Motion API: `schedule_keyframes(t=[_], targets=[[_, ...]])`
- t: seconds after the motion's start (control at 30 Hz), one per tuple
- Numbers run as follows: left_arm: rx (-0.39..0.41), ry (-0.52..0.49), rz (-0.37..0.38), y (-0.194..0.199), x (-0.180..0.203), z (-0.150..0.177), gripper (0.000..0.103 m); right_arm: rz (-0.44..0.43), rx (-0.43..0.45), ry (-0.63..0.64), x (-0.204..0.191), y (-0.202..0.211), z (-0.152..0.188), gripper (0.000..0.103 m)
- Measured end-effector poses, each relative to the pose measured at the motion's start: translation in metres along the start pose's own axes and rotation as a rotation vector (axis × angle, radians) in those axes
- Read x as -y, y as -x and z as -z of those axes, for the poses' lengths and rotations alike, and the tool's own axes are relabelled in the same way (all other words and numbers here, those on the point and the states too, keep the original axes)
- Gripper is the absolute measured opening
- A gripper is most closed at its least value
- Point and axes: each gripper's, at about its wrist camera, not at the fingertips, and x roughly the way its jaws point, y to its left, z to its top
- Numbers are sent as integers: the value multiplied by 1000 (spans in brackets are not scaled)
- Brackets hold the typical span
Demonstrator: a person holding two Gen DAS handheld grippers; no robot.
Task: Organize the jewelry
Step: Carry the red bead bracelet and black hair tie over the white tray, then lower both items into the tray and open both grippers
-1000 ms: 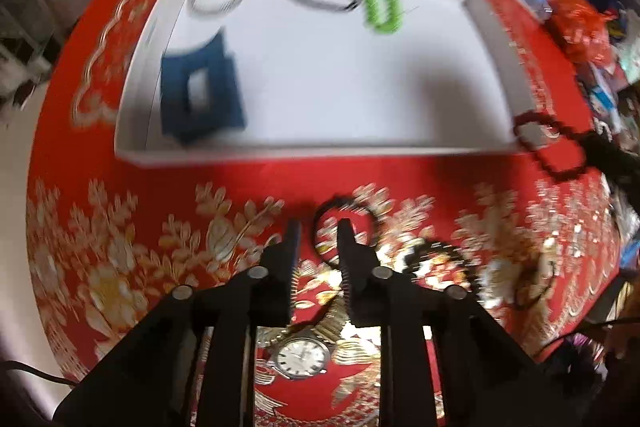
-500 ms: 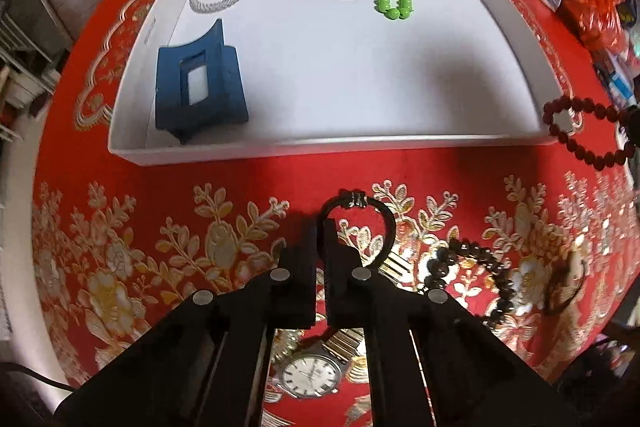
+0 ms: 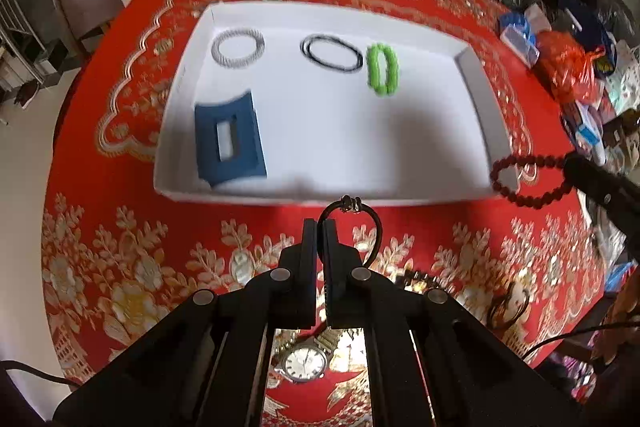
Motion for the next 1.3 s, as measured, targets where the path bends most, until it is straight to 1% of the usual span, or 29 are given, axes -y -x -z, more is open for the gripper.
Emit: schedule_keyframes(t=[0.17, 0.23, 0.37, 0.53, 0.73, 0.87, 1.0, 1.2, 1.3], targets=[[43, 2, -8, 7, 0, -26, 1, -7, 11, 5, 1, -1, -16, 9], [59, 7, -14, 9, -3, -38, 1, -9, 9, 3, 3, -6, -23, 9], [66, 13, -36, 4, -8, -58, 1, -5, -12, -2, 7, -23, -35, 9], [42, 16, -65, -16, -15, -80, 1, -1, -53, -3, 10, -53, -46, 9], [11, 19, -81, -38, -21, -94, 1, -16, -102, -6, 12, -82, -55, 9], [-10, 13, -90, -52, -24, -101, 1, -7, -134, 3, 17, -100, -62, 9], [-31, 15, -97, -64, -28, -109, 1, 67, -158, 20, 33, -124, -76, 9], [-52, 35, -104, -80, -37, -124, 1, 103, -166, -24, 60, -153, -99, 9], [-59, 59, -105, -87, -43, -131, 1, 103, -163, -52, 71, -167, -111, 9]])
